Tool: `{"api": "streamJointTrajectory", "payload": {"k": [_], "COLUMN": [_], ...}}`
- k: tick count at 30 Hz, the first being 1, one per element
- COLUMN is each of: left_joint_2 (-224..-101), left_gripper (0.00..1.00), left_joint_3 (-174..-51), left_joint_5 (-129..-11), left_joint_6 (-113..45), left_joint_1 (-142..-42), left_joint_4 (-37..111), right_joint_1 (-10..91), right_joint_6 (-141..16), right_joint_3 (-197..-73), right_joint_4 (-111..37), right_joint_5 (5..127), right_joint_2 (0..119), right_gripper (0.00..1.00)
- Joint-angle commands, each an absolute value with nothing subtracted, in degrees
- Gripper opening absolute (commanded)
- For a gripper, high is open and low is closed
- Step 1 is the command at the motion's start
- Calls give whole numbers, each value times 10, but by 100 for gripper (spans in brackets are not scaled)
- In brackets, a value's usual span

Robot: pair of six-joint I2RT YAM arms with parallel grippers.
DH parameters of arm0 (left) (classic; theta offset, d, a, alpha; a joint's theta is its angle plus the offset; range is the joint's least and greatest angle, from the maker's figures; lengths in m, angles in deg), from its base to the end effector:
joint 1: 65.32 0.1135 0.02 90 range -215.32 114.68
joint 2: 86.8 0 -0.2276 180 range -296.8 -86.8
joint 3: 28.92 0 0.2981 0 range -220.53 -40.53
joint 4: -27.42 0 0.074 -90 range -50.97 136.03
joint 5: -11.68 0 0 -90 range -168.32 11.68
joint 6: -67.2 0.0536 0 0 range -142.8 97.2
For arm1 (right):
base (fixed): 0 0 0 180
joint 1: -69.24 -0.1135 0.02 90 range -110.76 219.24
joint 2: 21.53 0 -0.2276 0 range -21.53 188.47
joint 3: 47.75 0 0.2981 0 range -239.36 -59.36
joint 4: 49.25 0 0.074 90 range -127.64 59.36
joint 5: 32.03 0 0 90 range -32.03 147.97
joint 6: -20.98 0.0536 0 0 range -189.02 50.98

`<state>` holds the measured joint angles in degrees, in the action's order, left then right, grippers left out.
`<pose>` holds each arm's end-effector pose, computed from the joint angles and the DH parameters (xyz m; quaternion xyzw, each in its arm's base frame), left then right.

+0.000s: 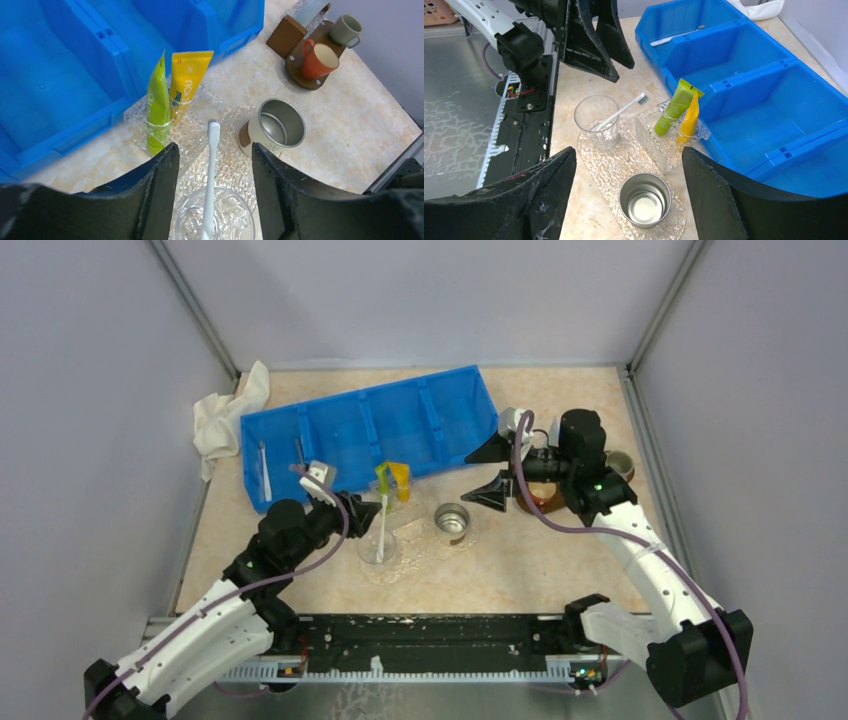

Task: Prepare toiletry sets of a toothbrush and toothpaste on the tray
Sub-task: Place the toothbrush in the cup.

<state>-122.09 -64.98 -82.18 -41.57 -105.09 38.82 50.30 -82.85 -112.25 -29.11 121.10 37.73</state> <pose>0.2003 -0.1620 0.2255 0.1190 0.7602 -0.2894 0.5694 0.2639 0.1411 0.3111 -0.4966 0.5581 0.4378 0.5003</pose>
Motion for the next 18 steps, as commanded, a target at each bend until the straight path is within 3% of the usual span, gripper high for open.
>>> {"api": "streamJointTrajectory", "payload": {"k": [1, 3, 9, 14, 18], "left_joint_2": [-1199, -1188, -1196, -1277, -1353], "left_gripper": [63, 68, 98, 99, 99], "left_joint_3": [-695, -696, -697, -752, -800], "left_joint_5": [-850, -866, -944, -912, -720], "left_joint_6": [-390, -383, -358, -368, -462], "left_joint_1": [-1053, -1053, -1050, -991, -826], "left_joint_4": [381, 360, 269, 248, 225], "right_joint_1": [509, 509, 509, 509, 509], "right_joint_6": [-832, -832, -831, -830, -827], "right_joint_3": [-1123, -1123, -1122, -1123, -1122], "right_joint_4": [-316, -317, -317, -317, -320], "right_joint_5": [1225, 1225, 1228, 1231, 1235], "right_joint_2": [361, 360, 359, 357, 357], "right_gripper": [77, 77, 77, 77, 77]}}
